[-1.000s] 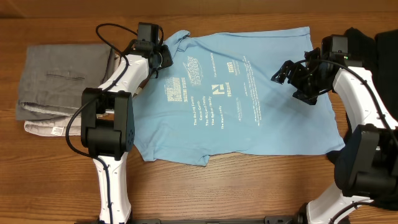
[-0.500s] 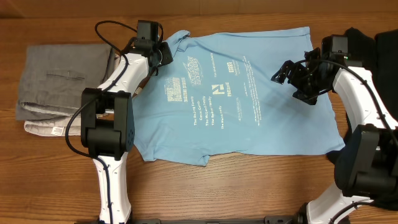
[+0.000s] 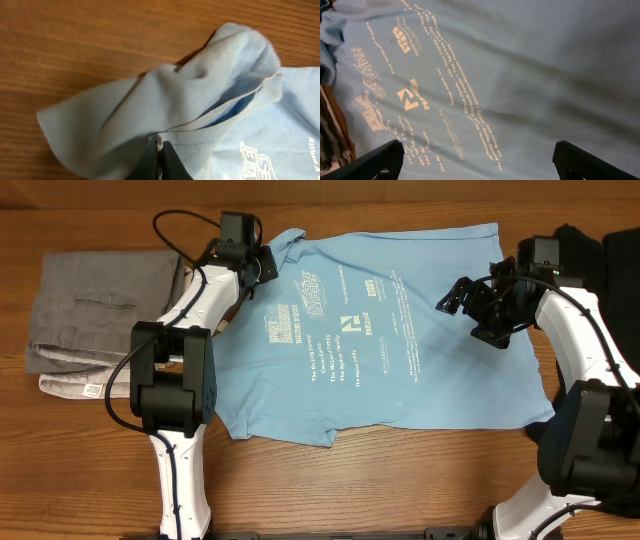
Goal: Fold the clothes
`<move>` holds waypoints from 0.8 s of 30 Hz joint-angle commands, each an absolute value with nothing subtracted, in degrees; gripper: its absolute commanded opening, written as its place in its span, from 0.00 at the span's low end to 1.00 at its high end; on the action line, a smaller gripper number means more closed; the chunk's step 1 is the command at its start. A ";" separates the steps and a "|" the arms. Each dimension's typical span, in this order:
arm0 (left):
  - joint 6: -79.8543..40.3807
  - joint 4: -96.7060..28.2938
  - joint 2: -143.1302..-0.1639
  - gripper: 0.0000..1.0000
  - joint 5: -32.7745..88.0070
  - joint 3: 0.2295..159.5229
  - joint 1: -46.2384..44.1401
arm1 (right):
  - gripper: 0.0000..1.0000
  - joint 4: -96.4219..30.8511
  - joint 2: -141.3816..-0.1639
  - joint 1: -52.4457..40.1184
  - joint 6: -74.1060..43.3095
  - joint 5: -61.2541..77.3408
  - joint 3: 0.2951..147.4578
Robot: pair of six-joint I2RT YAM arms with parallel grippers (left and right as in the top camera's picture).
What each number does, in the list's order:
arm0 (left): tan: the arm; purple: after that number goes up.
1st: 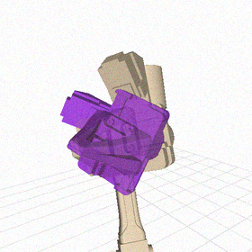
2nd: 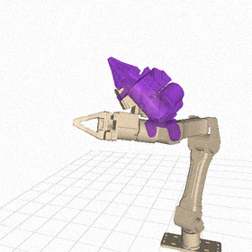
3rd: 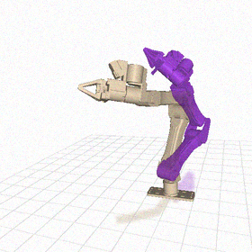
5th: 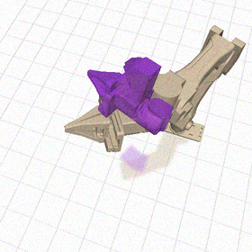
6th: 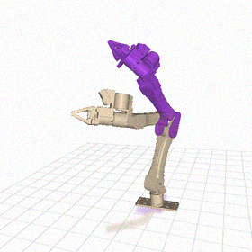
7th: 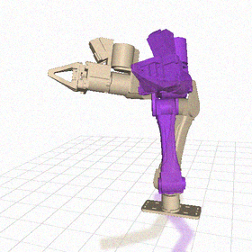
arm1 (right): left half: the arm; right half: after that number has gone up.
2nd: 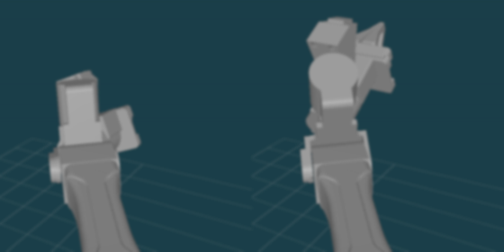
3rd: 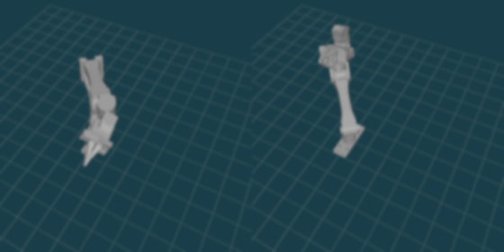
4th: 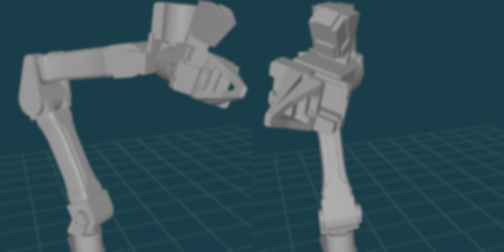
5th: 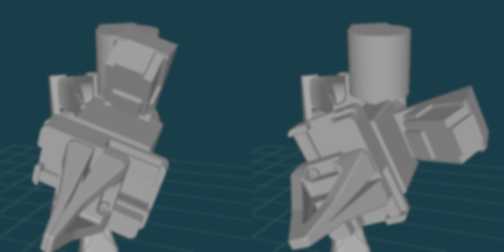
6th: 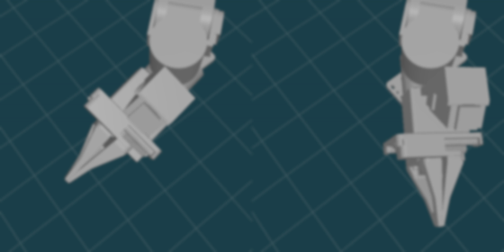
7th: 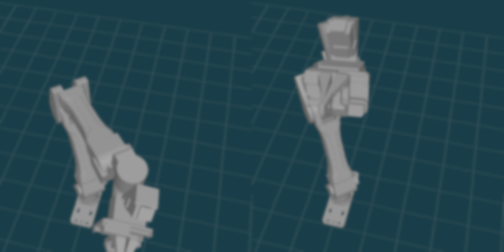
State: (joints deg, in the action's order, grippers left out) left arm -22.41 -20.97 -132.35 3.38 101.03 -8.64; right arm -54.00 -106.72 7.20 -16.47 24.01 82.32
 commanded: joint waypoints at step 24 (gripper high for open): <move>-4.75 6.31 -137.95 1.00 -8.95 108.62 -3.92 | 1.00 -53.74 -106.74 7.42 -16.47 24.51 83.33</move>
State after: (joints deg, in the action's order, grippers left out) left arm -5.58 6.24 -135.39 -9.23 107.94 -4.58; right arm -54.00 -106.72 7.20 -16.47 24.01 82.32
